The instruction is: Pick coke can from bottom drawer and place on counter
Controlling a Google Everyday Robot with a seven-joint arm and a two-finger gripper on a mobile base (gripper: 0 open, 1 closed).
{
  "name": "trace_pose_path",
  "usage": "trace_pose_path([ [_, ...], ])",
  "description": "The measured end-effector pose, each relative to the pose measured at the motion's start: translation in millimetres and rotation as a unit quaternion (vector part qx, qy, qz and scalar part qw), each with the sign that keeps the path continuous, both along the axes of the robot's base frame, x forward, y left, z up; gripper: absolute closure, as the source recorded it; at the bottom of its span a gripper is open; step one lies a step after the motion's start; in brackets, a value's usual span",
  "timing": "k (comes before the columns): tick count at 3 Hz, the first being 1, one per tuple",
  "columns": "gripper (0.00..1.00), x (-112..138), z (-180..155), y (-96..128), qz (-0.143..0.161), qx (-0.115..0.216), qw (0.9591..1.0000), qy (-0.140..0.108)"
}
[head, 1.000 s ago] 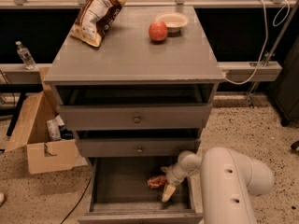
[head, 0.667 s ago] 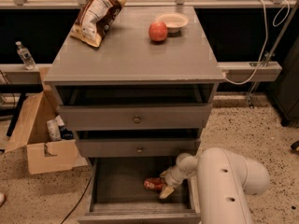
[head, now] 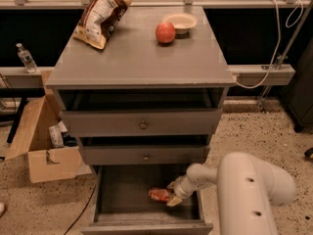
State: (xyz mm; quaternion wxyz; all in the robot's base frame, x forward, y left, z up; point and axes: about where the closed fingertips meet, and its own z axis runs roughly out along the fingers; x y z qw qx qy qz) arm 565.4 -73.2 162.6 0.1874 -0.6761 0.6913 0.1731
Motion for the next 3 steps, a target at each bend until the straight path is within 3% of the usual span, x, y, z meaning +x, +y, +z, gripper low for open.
trace_pose_path([
  [1,1.00,-13,32,-11,-0.009,0.017,0.9995,-0.025],
  [2,1.00,-22,83,-35,-0.005,0.049,0.9974,-0.052],
  [3,1.00,-36,156,-87,0.006,0.071,0.9954,-0.065],
])
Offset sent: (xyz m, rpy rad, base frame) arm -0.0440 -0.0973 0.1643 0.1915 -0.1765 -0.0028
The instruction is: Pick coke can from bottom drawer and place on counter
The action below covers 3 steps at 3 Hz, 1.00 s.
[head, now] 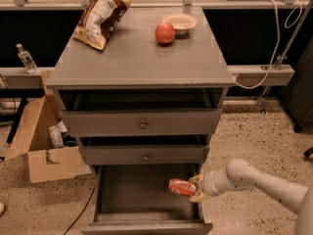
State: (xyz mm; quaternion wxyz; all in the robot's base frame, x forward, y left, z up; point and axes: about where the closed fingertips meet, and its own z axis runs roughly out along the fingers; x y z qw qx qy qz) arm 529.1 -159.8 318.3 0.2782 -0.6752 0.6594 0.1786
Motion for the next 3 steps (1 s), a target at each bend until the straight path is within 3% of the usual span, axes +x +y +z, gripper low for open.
trace_pose_path([
  [1,1.00,-2,-9,8,0.002,0.001,1.0000,0.005],
  [2,1.00,-9,18,14,0.039,0.005,0.9992,-0.003],
  [3,1.00,-38,82,24,0.104,0.006,0.9945,-0.009],
])
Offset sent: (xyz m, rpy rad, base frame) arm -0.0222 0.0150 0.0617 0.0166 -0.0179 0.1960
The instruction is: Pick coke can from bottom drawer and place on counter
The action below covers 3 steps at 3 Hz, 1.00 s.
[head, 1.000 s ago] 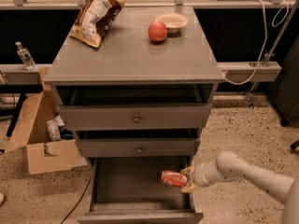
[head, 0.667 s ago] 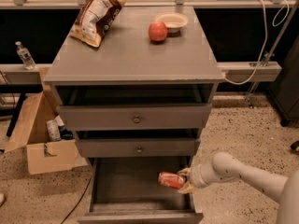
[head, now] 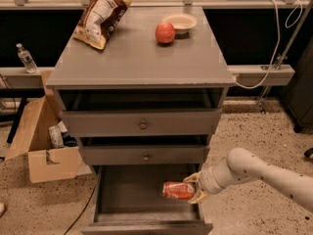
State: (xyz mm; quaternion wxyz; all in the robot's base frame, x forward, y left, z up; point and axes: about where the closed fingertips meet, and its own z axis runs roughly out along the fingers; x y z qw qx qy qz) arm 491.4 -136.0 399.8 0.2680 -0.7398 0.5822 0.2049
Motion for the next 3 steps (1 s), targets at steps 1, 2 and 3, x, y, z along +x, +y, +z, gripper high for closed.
trace_pose_path([
  [1,1.00,-18,81,6,0.058,-0.007,0.9982,-0.014],
  [2,1.00,-24,159,10,0.094,-0.019,0.9944,-0.044],
  [3,1.00,-24,159,10,0.094,-0.019,0.9944,-0.044],
])
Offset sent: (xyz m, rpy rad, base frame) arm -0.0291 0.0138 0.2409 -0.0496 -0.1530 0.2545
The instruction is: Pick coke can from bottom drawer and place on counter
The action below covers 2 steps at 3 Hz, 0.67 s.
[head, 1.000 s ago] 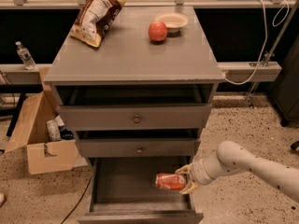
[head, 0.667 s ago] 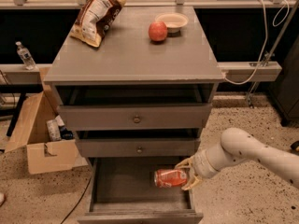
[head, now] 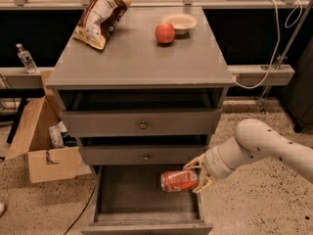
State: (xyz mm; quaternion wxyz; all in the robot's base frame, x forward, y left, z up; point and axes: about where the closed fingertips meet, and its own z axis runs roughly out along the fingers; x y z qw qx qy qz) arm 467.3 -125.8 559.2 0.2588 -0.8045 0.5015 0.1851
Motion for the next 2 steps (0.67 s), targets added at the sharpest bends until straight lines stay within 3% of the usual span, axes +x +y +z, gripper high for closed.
trace_pose_path([
  [1,1.00,16,38,-2,0.017,0.029,0.9994,-0.008],
  [2,1.00,46,115,-2,0.039,0.056,0.9974,-0.025],
])
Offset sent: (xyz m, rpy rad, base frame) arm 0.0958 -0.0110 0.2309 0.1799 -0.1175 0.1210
